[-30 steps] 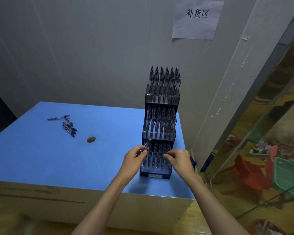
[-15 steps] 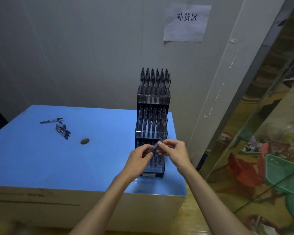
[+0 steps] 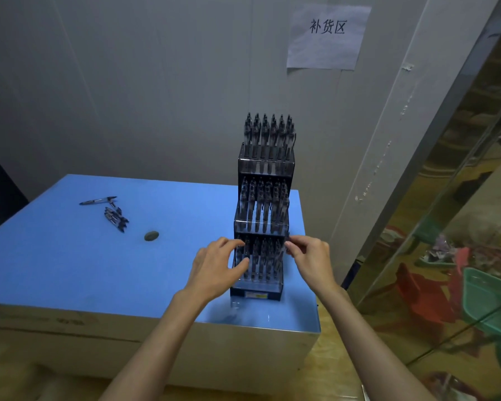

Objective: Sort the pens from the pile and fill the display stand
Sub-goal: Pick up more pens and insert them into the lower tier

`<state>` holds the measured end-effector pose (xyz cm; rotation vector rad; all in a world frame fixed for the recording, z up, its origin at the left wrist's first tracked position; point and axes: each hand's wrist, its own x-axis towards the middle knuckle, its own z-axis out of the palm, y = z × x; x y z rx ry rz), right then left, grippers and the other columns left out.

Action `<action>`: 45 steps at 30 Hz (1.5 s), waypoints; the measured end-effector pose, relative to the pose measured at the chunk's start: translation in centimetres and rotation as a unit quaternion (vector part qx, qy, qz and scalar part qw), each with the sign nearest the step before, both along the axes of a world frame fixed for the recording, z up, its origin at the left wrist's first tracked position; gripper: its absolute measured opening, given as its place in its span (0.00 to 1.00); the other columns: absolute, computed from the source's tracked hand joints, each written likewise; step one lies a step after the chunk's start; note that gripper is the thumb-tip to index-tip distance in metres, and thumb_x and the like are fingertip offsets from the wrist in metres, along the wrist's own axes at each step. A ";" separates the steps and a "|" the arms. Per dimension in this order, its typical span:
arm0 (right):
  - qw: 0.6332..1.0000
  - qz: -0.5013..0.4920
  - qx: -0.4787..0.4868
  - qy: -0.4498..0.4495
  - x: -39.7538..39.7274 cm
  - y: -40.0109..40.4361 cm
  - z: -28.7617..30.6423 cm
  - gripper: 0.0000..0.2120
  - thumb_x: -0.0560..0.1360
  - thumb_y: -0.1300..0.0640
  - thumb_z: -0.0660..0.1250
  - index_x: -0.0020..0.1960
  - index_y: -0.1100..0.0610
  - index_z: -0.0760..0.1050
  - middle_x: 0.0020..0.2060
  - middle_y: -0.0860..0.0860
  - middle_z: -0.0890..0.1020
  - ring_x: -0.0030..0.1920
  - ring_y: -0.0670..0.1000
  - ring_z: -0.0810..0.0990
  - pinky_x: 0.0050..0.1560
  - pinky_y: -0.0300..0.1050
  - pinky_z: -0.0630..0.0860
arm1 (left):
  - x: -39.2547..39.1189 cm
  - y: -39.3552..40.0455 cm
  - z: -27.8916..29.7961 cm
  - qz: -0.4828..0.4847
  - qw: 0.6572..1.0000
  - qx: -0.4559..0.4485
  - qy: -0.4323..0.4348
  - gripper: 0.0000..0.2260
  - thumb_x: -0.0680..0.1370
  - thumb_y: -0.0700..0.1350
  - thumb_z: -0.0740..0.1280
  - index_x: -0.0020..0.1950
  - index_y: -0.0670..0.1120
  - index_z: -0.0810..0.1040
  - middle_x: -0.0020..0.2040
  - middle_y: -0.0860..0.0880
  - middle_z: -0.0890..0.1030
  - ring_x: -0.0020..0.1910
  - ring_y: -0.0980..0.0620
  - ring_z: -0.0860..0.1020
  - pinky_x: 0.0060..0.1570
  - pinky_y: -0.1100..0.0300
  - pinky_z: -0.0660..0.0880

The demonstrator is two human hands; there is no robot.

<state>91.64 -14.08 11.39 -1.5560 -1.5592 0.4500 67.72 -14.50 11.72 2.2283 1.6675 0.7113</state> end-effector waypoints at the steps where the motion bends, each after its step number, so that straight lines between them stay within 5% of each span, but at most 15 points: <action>1: 1.000 -0.002 0.009 -0.011 -0.1 0.0 -0.3 0.06 0.78 0.58 0.71 0.51 0.59 0.85 0.39 0.48 0.86 0.41 0.45 0.84 0.50 0.48 0.82 | -0.1 0.0 0.0 0.002 1.000 -0.001 0.001 0.19 0.79 0.60 0.63 0.69 0.55 0.75 0.63 0.56 0.78 0.63 0.53 0.76 0.64 0.51 0.72; 10: 0.998 -0.016 0.003 -0.057 -0.6 0.2 -2.3 0.10 0.78 0.57 0.71 0.56 0.60 0.84 0.46 0.53 0.87 0.47 0.51 0.84 0.54 0.48 0.81 | -0.8 -0.6 -0.2 0.025 0.999 -0.023 -0.014 0.18 0.79 0.61 0.64 0.67 0.57 0.76 0.61 0.58 0.78 0.60 0.55 0.76 0.61 0.52 0.74; 20: 0.992 0.020 -0.075 -0.098 -0.6 0.1 -4.1 0.09 0.79 0.57 0.70 0.54 0.61 0.84 0.44 0.53 0.87 0.44 0.50 0.84 0.51 0.47 0.81 | -0.6 -1.7 -0.9 0.050 0.997 -0.047 -0.017 0.17 0.79 0.59 0.64 0.67 0.57 0.76 0.62 0.59 0.78 0.60 0.56 0.76 0.61 0.52 0.74; 28: 0.995 0.054 0.004 -0.082 -1.7 0.9 -1.0 0.11 0.77 0.54 0.71 0.58 0.56 0.82 0.48 0.49 0.86 0.47 0.48 0.83 0.53 0.46 0.81 | -1.1 -2.0 0.4 0.083 0.995 -0.044 -0.016 0.17 0.79 0.58 0.64 0.67 0.57 0.75 0.64 0.58 0.77 0.62 0.54 0.76 0.63 0.51 0.73; 45: 0.971 0.197 -0.004 -0.138 -19.3 1.3 1.6 0.19 0.78 0.43 0.67 0.66 0.50 0.76 0.61 0.46 0.78 0.60 0.47 0.78 0.59 0.48 0.76 | -17.8 -5.1 2.6 0.188 0.981 -0.013 0.040 0.25 0.78 0.65 0.60 0.73 0.58 0.71 0.72 0.55 0.71 0.70 0.51 0.71 0.68 0.49 0.67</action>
